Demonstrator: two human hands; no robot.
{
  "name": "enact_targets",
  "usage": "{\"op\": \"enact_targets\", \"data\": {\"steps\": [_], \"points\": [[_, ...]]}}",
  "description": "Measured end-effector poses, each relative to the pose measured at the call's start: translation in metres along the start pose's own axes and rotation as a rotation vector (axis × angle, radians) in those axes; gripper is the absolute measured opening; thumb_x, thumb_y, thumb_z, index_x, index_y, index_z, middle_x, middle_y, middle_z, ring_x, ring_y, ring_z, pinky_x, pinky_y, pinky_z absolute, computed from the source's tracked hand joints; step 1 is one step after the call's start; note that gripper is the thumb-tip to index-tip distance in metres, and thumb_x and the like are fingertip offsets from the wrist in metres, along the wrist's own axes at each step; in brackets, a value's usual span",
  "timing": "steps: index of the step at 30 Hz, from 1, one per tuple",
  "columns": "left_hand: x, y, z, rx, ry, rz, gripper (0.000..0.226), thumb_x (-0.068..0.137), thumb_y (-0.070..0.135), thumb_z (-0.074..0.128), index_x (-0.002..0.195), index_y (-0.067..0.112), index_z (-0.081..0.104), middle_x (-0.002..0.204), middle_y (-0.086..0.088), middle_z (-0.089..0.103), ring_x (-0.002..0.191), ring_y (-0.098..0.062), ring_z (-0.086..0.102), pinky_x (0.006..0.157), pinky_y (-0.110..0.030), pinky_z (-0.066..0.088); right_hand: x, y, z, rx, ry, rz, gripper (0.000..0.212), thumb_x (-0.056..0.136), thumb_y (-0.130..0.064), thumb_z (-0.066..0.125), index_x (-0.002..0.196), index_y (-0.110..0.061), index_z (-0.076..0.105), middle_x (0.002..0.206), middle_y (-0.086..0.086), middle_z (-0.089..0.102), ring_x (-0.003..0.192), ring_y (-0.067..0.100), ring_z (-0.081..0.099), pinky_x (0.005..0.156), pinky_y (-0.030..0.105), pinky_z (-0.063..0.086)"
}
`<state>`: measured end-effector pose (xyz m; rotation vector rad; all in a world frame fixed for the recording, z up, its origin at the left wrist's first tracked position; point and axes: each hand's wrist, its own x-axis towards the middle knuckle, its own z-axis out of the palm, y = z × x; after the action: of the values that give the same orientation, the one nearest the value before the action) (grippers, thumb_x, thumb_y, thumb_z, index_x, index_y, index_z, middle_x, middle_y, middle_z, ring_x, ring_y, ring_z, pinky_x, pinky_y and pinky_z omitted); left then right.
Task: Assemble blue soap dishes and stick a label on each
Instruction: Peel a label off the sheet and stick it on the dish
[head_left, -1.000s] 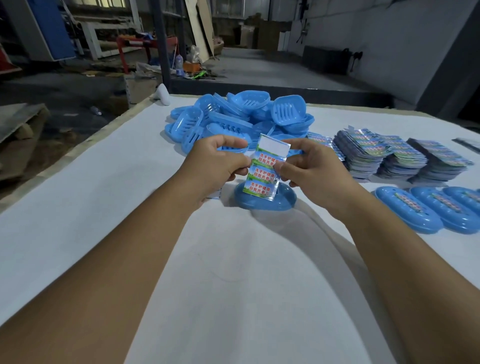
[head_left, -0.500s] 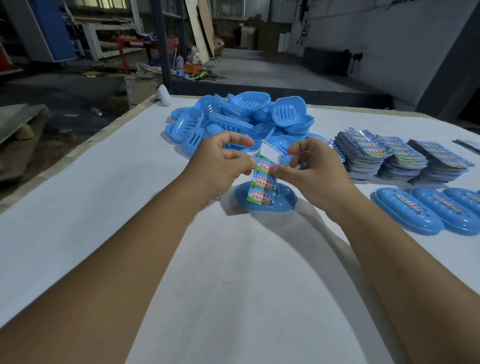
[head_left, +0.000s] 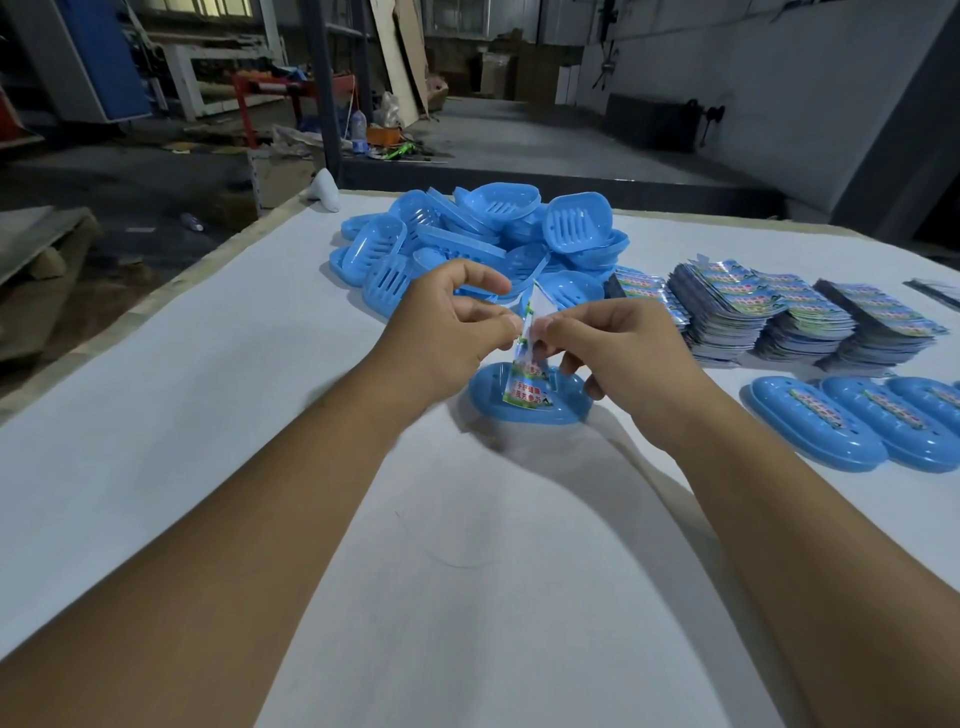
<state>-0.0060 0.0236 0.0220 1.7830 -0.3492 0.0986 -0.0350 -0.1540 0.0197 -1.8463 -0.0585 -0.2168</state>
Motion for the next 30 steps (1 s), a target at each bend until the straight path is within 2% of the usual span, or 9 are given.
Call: {"op": "enact_targets", "data": {"steps": [4, 7, 13, 17, 19, 22, 26, 30], "points": [[0.002, -0.001, 0.000, 0.033, 0.068, -0.048, 0.025, 0.086, 0.014, 0.078, 0.102, 0.024, 0.062, 0.075, 0.005, 0.077, 0.064, 0.004, 0.066, 0.060, -0.009, 0.047, 0.002, 0.000, -0.002, 0.041, 0.024, 0.070, 0.017, 0.085, -0.024, 0.075, 0.071, -0.016, 0.079, 0.076, -0.001, 0.076, 0.057, 0.007, 0.052, 0.046, 0.018, 0.039], [0.003, -0.002, 0.000, 0.065, 0.124, -0.095, 0.026, 0.084, 0.013, 0.077, 0.100, 0.025, 0.062, 0.080, 0.002, 0.077, 0.058, 0.005, 0.062, 0.062, -0.018, 0.047, 0.003, 0.000, -0.003, 0.095, 0.029, 0.137, 0.016, 0.085, -0.026, 0.075, 0.075, -0.016, 0.080, 0.079, 0.000, 0.077, 0.057, 0.006, 0.050, 0.046, 0.017, 0.040], [0.007, -0.006, -0.004, 0.044, 0.227, -0.189, 0.026, 0.078, 0.010, 0.076, 0.093, 0.026, 0.062, 0.085, -0.002, 0.074, 0.072, -0.012, 0.066, 0.072, -0.032, 0.056, 0.004, 0.001, -0.006, 0.177, 0.051, 0.211, 0.013, 0.085, -0.024, 0.075, 0.078, -0.015, 0.080, 0.083, -0.001, 0.078, 0.056, 0.006, 0.049, 0.046, 0.017, 0.039], [0.011, -0.011, -0.008, 0.021, 0.275, -0.223, 0.022, 0.080, 0.012, 0.075, 0.091, 0.025, 0.061, 0.073, 0.004, 0.071, 0.055, 0.000, 0.065, 0.063, -0.026, 0.055, 0.005, 0.001, -0.008, 0.249, 0.082, 0.244, 0.008, 0.083, -0.023, 0.077, 0.078, -0.017, 0.078, 0.081, -0.002, 0.075, 0.057, 0.008, 0.048, 0.046, 0.018, 0.035], [0.013, -0.012, -0.011, 0.013, 0.306, -0.247, 0.021, 0.080, 0.011, 0.073, 0.090, 0.024, 0.060, 0.075, 0.002, 0.071, 0.060, -0.004, 0.067, 0.064, -0.028, 0.057, 0.006, 0.002, -0.010, 0.277, 0.102, 0.254, 0.008, 0.083, -0.022, 0.077, 0.076, -0.017, 0.077, 0.080, -0.002, 0.075, 0.057, 0.009, 0.048, 0.045, 0.019, 0.033], [0.016, -0.013, -0.018, 0.012, 0.330, -0.271, 0.022, 0.080, 0.010, 0.073, 0.091, 0.021, 0.058, 0.083, -0.001, 0.071, 0.053, -0.003, 0.066, 0.057, -0.023, 0.055, 0.007, 0.003, -0.011, 0.312, 0.121, 0.273, 0.007, 0.081, -0.023, 0.077, 0.079, -0.017, 0.076, 0.080, -0.002, 0.074, 0.057, 0.009, 0.047, 0.041, 0.018, 0.032], [0.018, -0.013, -0.028, 0.053, 0.315, -0.308, 0.022, 0.079, 0.010, 0.073, 0.090, 0.019, 0.056, 0.086, -0.006, 0.073, 0.062, -0.011, 0.070, 0.077, -0.037, 0.061, 0.008, 0.004, -0.006, 0.282, 0.104, 0.285, 0.007, 0.079, -0.023, 0.078, 0.075, -0.017, 0.078, 0.078, -0.003, 0.074, 0.054, 0.007, 0.048, 0.039, 0.018, 0.031], [0.018, -0.014, -0.034, 0.164, 0.323, -0.318, 0.023, 0.078, 0.014, 0.074, 0.088, 0.019, 0.055, 0.096, -0.011, 0.074, 0.075, -0.018, 0.075, 0.079, -0.041, 0.063, 0.009, 0.004, -0.003, 0.295, 0.135, 0.294, 0.014, 0.080, -0.022, 0.076, 0.066, -0.018, 0.077, 0.075, -0.004, 0.073, 0.053, 0.007, 0.048, 0.039, 0.018, 0.030]]}}
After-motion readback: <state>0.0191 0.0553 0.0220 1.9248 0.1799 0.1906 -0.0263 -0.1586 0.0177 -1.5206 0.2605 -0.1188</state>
